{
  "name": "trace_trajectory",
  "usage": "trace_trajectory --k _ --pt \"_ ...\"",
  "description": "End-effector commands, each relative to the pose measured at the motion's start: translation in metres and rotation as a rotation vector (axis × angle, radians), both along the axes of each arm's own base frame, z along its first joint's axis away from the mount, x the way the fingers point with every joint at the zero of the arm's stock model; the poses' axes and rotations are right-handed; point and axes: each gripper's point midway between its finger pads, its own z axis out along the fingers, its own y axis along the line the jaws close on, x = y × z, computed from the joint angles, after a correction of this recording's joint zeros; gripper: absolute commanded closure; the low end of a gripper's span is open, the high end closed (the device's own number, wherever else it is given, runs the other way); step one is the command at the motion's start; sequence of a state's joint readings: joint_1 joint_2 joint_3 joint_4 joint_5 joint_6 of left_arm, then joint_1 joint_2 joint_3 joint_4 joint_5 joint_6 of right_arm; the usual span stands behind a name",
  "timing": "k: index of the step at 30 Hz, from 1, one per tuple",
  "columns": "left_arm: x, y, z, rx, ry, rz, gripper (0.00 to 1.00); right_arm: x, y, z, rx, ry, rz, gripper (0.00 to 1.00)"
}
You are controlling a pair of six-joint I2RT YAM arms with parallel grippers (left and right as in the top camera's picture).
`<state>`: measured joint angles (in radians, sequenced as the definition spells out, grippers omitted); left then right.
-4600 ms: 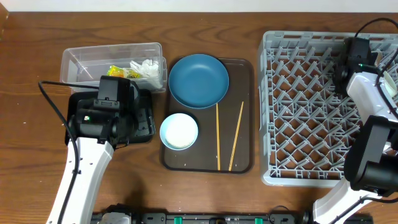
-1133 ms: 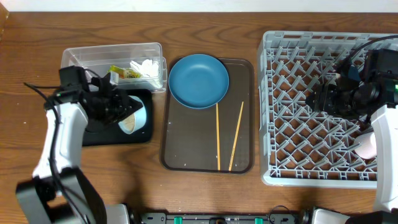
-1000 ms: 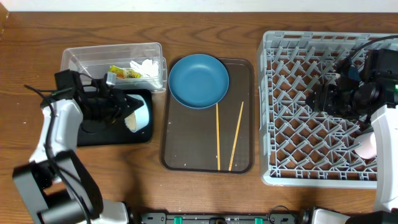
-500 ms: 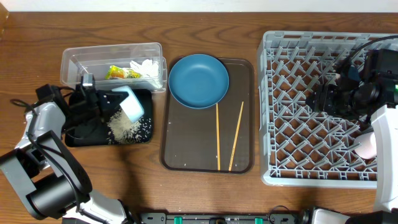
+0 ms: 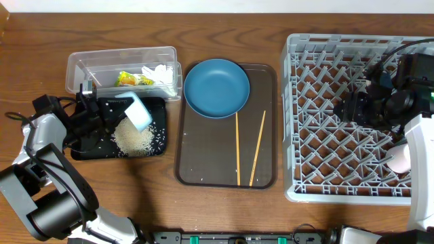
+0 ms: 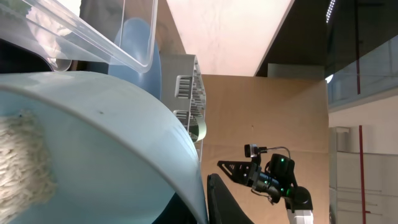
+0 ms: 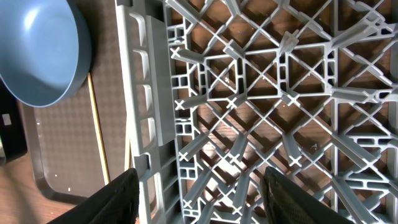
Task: Sort waste into correct bins and load items into the dishwasher rack
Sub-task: 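Tip the white bowl with the left gripper to pour rice onto the black tray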
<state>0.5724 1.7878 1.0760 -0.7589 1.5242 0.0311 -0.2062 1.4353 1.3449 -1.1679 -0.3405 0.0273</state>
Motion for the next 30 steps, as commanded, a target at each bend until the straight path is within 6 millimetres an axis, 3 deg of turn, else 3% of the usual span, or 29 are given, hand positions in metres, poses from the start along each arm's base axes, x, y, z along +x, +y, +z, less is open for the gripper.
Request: trace_trajectory --k 1,9,12,15,19,21,24,27,30 --pt "0.002 0.002 0.006 -0.023 -0.034 0.003 0.94 -0.002 0.004 -0.004 0.005 0.017 0.003 0.39" --pt "0.002 0.002 0.007 -0.04 -0.02 0.005 0.94 -0.002 0.004 -0.004 0.005 0.017 0.003 0.38" --pt "0.002 0.005 -0.01 0.018 0.083 0.017 0.94 -0.002 0.004 -0.004 0.005 0.017 0.003 0.39" --pt "0.003 0.003 0.008 -0.036 -0.035 0.003 0.94 -0.002 0.004 -0.004 0.005 0.017 0.003 0.39" --pt "0.003 0.005 -0.003 -0.001 0.031 0.013 0.94 -0.002 0.004 -0.004 0.005 0.017 0.003 0.39" --pt "0.003 0.003 0.008 -0.031 -0.042 0.004 0.94 -0.002 0.004 -0.004 0.005 0.016 0.003 0.39" --pt "0.004 0.006 -0.003 0.002 0.026 0.013 0.94 -0.002 0.004 -0.004 0.005 0.017 0.003 0.39" --pt "0.004 0.004 0.008 -0.039 -0.029 0.008 0.94 -0.002 0.004 -0.004 0.005 0.017 0.003 0.39" --pt "0.004 0.007 -0.012 0.044 0.054 0.018 0.94 -0.002 0.004 -0.004 0.005 0.017 0.003 0.39"
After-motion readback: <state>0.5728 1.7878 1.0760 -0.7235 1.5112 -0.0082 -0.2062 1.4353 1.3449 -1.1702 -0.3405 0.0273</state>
